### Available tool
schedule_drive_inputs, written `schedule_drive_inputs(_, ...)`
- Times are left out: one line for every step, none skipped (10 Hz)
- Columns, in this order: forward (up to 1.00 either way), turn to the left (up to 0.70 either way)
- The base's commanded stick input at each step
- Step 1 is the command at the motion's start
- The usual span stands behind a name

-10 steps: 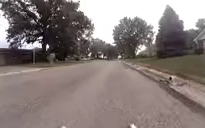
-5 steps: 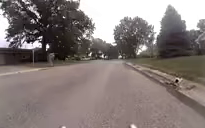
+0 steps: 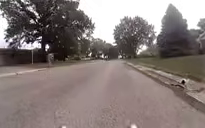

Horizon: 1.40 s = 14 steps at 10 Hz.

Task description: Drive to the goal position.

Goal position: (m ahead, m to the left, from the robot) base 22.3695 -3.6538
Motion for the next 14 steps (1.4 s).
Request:
schedule_drive_inputs(0.5,0.0)
schedule_drive_inputs(0.5,0.0)
schedule_drive_inputs(0.5,0.0)
schedule_drive_inputs(0.5,0.0)
schedule_drive_inputs(0.5,0.0)
schedule_drive_inputs(0.5,0.0)
schedule_drive_inputs(0.5,0.0)
schedule_drive_inputs(0.5,0.0)
schedule_drive_inputs(0.5,0.0)
schedule_drive_inputs(0.5,0.0)
schedule_drive_inputs(0.5,0.0)
schedule_drive_inputs(0.5,0.0)
schedule_drive_inputs(0.5,0.0)
schedule_drive_inputs(0.5,0.0)
